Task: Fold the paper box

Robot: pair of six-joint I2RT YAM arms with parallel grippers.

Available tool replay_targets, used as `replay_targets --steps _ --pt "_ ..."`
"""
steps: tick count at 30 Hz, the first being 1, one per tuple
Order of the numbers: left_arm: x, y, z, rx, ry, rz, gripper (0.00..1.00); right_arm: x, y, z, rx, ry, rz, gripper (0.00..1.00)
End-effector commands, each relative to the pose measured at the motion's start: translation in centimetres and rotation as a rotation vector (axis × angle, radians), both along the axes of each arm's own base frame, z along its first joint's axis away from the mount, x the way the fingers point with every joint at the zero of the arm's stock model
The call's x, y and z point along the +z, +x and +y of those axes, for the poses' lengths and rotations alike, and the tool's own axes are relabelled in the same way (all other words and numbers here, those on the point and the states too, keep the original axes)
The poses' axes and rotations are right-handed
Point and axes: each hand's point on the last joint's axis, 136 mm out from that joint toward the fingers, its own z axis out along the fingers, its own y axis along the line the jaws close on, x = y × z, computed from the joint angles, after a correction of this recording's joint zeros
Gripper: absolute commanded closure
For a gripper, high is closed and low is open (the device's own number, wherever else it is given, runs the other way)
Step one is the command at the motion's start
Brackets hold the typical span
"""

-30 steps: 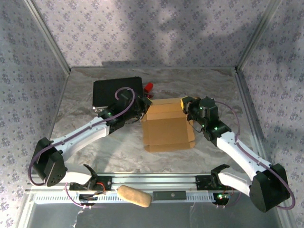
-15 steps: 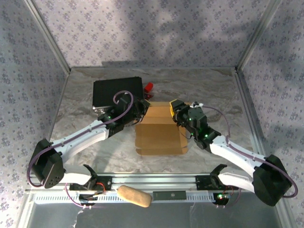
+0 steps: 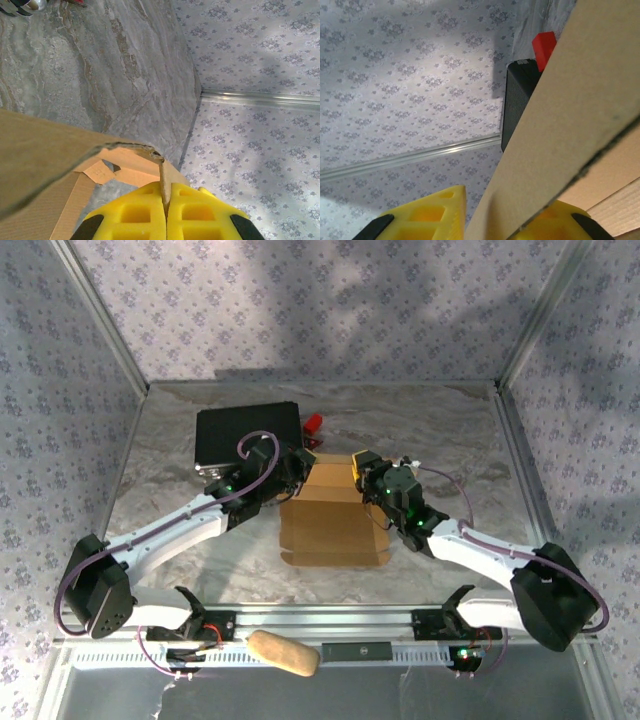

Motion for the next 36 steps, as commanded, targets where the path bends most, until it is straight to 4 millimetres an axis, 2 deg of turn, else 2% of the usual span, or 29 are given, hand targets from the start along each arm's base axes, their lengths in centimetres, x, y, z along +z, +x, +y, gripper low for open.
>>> replay_targets --steps 1,5,6,8,11,13,15,17,21,23,25,29,30,33,36 --pt "1.9 -0.4 0.1 0.004 -0.043 -0.034 0.99 1.4 0.7 0.2 -0.034 0.046 -0.025 0.81" --pt "1.9 -0.5 0.4 0.003 -0.034 -0.041 0.98 1.2 0.7 0.1 -0.043 0.052 -0.009 0.97" --pt "2.0 -0.6 0.4 -0.006 -0.024 -0.048 0.95 1.2 0.6 0.1 -0.046 0.052 -0.004 1.00" --pt "2.7 -0.8 0.9 -0.029 0.016 -0.085 0.78 1.2 0.4 -0.2 -0.049 0.046 0.017 1.00" --pt "3.4 -2.1 3.7 -0.067 0.170 -0.133 0.46 1.3 -0.2 -1.1 -0.046 0.015 0.088 1.00" --pt "2.9 -3.0 6.3 -0.067 0.253 -0.138 0.38 1.9 -0.6 -1.8 -0.050 0.004 0.114 1.00" --pt "1.7 -3.6 9.1 -0.061 0.329 -0.146 0.40 2.2 -1.1 -2.7 -0.066 0.006 0.157 1.00" --pt "-0.4 -4.2 11.1 -0.072 0.377 -0.135 0.45 2.6 -1.4 -3.3 -0.081 0.024 0.182 1.00" --pt "-5.4 -3.9 12.0 -0.113 0.397 -0.108 0.55 3.5 -1.7 -3.8 -0.080 0.043 0.228 1.00" --pt "-6.8 -2.9 11.7 -0.123 0.362 -0.136 0.59 3.9 -1.7 -3.8 -0.072 0.049 0.249 1.00" --pt "-6.6 -1.9 11.8 -0.121 0.359 -0.191 0.59 3.9 -1.9 -3.7 -0.051 0.039 0.281 1.00" --pt "-2.8 -0.2 11.4 -0.187 0.456 -0.348 0.59 4.2 -1.7 -3.6 -0.016 0.000 0.272 1.00" --pt "-2.4 0.1 11.3 -0.213 0.497 -0.356 0.60 4.1 -1.6 -3.6 -0.010 -0.006 0.267 1.00" --pt "-3.3 0.4 10.4 -0.335 0.576 -0.348 0.63 3.5 -0.9 -3.2 0.004 -0.016 0.206 1.00" --pt "-5.7 0.3 9.5 -0.422 0.596 -0.312 0.67 2.6 -0.2 -2.8 0.032 -0.045 0.170 1.00"
